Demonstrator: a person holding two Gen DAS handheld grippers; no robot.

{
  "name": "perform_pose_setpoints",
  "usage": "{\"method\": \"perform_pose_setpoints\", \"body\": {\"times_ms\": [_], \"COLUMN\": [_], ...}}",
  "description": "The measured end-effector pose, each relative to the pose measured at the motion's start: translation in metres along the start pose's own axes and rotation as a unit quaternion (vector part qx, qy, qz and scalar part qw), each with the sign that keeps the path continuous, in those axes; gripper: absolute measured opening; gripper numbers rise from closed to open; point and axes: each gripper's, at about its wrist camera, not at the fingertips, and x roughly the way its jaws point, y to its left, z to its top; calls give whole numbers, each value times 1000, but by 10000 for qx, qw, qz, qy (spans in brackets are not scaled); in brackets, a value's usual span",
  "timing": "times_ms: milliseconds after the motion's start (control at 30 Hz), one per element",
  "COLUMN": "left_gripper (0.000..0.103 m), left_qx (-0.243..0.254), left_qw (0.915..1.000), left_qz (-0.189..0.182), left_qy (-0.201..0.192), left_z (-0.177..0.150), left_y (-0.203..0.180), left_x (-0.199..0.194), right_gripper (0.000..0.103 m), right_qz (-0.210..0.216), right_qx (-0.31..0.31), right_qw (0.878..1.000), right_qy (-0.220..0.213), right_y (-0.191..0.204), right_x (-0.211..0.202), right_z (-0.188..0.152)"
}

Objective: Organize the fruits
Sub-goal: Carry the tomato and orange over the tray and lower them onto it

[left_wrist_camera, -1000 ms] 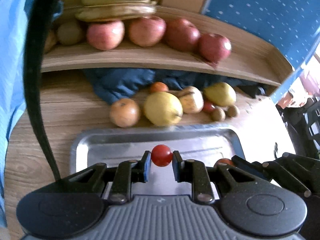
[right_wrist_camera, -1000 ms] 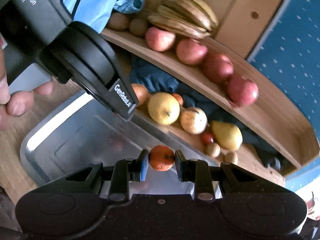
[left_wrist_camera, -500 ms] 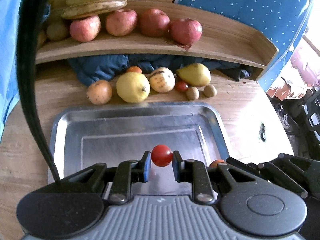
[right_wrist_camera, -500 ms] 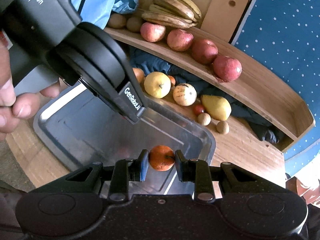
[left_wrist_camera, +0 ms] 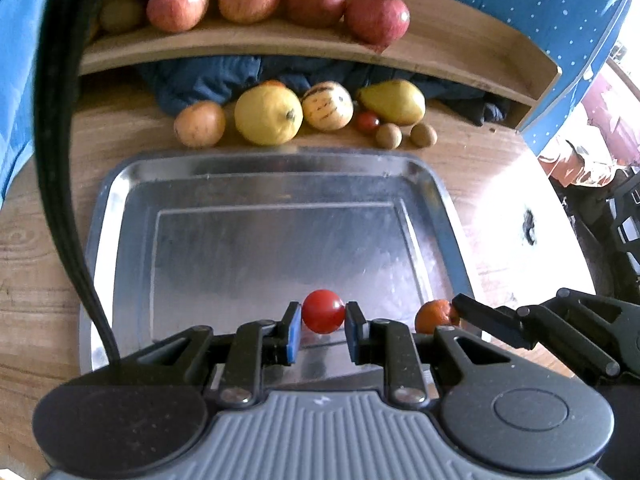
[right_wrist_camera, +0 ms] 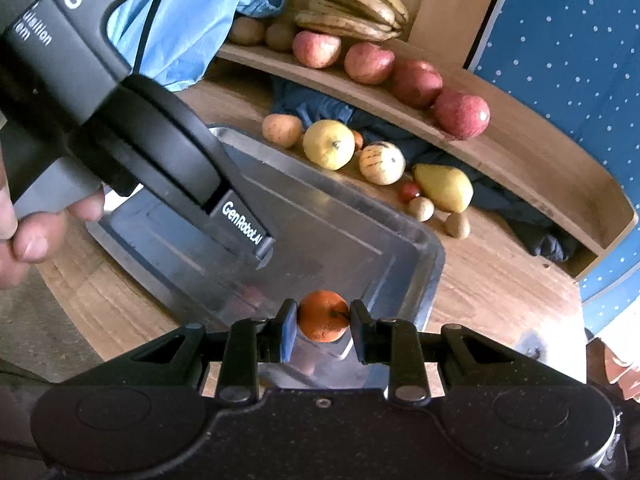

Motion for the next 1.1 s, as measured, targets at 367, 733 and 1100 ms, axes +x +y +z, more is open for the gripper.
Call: {"method": "perform_pose_setpoints", "body": {"times_ms": [367,733,1100], "left_gripper": [25,26,34], "left_qx": [0,-21,-56], "left_qw": [9997,9997,9997], "left_qz": [-44,6,52], "left_qy": [248,261,216], "left_z": [-9,-11,-16], "left_y": [0,-2,1], "left_x": [9,10,4], "right_gripper": [30,30,31], "right_qz": [277,418,524], "right_qx": [234,273,339], "right_qw": [9993,9986,9979], "right_qy": [78,161,160], "right_y": [5,2,2], "right_x": [6,12,13], "right_z": [-6,-9,-13]}}
